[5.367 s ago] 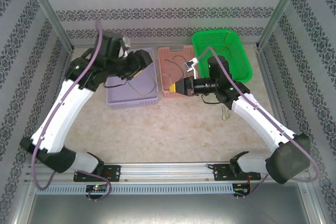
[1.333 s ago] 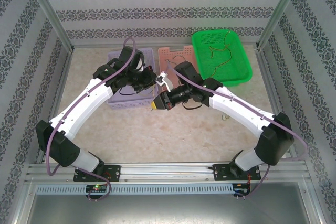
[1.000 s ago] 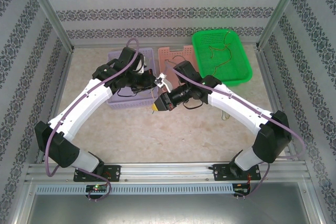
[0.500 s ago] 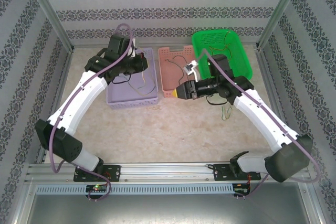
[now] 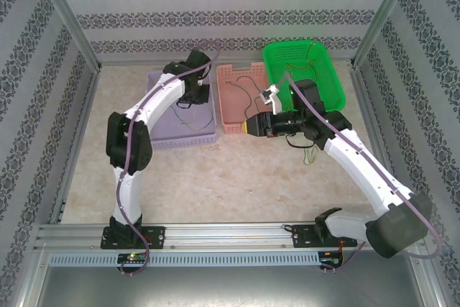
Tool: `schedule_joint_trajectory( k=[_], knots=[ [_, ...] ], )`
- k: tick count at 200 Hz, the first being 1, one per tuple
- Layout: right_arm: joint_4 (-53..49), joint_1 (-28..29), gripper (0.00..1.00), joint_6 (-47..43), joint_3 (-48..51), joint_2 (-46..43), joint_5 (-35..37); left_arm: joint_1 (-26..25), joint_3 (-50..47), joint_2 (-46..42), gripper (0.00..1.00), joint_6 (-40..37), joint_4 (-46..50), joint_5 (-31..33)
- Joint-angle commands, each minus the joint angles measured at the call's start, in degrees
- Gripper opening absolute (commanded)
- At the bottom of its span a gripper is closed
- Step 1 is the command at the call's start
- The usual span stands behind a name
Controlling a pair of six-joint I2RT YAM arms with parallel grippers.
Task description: Untangle the cables
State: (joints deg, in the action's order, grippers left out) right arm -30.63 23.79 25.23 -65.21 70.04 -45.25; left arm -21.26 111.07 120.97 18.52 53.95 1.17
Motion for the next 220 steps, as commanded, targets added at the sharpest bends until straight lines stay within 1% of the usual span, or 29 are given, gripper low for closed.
schedule_joint_trajectory(
  k=[1,23,28,36,45,60,77,98,119,136,147,159,170,182,202,220],
  knots=[
    [-0.96,-0.54,0.42,1.12,1.92,-3.30,3.08,0.71,2.31,3.13,0.00,-3.72,5.66,3.06],
    [-1.86,-1.09,0.44,1.49,3.40,-5.28,5.10,0.45,1.23,5.64,0.01,-5.30,4.80,2.73],
    [-2.25,-1.25,0.44,1.61,3.58,-5.65,5.70,0.35,1.16,5.85,0.08,-5.89,4.43,2.67],
    [-3.22,-1.49,0.44,1.60,3.75,-6.26,7.00,0.02,1.21,5.89,0.25,-6.33,4.12,3.30],
    [-4.22,-1.93,0.44,1.58,4.02,-6.96,8.69,-0.31,1.87,5.61,0.37,-6.31,4.14,4.03],
    [-5.23,-2.83,0.45,2.19,4.81,-8.44,12.22,-0.88,3.34,4.53,0.54,-5.87,4.10,5.33],
    [-6.02,-4.17,0.45,3.37,5.94,-10.11,16.89,-1.44,5.57,3.04,0.65,-4.79,4.56,6.70],
    [-7.49,-5.77,0.44,4.21,6.49,-11.27,22.56,-2.12,9.84,1.22,0.68,-3.18,6.83,8.31],
    [-10.77,-7.84,0.40,5.94,6.82,-12.03,30.55,-2.22,11.51,-2.68,0.69,0.43,7.79,7.01],
    [-15.51,-11.12,0.39,9.02,7.65,-12.06,38.01,-2.25,10.66,-6.87,0.69,4.37,7.37,2.76],
    [-18.49,-14.38,0.39,11.49,8.65,-11.62,40.74,-2.59,8.77,-9.54,0.68,7.24,6.32,-1.58],
    [-19.95,-17.84,0.37,13.75,10.34,-11.07,41.72,-3.17,4.64,-13.12,0.67,10.92,3.18,-7.91],
    [-19.81,-20.36,0.38,15.45,12.54,-10.26,41.15,-4.16,-1.62,-16.15,0.65,14.79,-1.36,-13.99],
    [-19.24,-23.04,0.38,16.86,14.77,-9.02,40.33,-6.03,-8.84,-19.63,0.63,18.87,-7.33,-18.72],
    [-15.45,-26.33,0.42,17.47,18.30,-6.77,39.33,-10.61,-18.39,-23.65,0.61,23.56,-14.43,-21.49],
    [-10.85,-27.94,0.46,16.43,19.51,-3.46,38.25,-15.07,-22.75,-24.46,0.61,24.78,-16.89,-21.53]
  ],
)
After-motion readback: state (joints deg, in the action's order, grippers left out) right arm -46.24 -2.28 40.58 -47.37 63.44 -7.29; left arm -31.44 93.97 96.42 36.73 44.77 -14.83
